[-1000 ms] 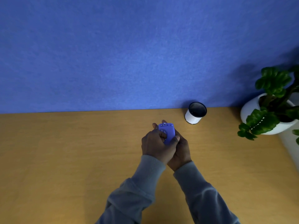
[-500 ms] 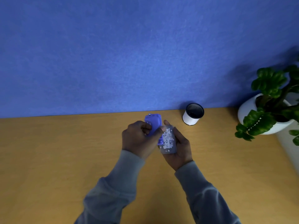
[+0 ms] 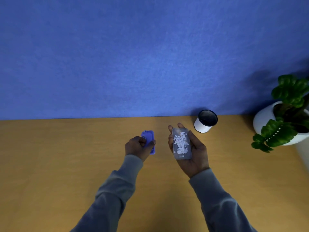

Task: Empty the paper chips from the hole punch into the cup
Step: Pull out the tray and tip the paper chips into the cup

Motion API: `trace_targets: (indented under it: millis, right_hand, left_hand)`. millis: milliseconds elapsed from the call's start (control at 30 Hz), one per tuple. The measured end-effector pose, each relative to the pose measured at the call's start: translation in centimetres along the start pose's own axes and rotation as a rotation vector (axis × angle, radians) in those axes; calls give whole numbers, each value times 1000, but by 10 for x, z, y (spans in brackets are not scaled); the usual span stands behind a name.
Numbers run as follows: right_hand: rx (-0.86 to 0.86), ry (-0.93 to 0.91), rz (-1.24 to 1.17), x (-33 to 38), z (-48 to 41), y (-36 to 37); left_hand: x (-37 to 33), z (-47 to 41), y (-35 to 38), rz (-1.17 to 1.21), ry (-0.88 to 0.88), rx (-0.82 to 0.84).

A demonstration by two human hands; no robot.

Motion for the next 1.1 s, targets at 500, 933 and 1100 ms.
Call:
trace_targets:
  millis: [500,933,1100]
  right_hand:
    - [-3,5,22,-6,8,-5]
    - [8,16,1,-11,8,-5]
    - [18,19,-3,-12,9,-7]
  left_hand:
    - [75,-35,35,-175,-114,77]
    - [91,-39,43,-237,-100,86]
    - [91,-38,43,-227,-103,88]
Point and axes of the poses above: each hand's wrist, its own z-axis away from the middle knuckle, its own y-axis out of the palm, x = y × z, the point moved 3 cm from there along -z, towards the middle knuckle, and after that the axes turned 15 degrees about z, right-handed, at the moved point
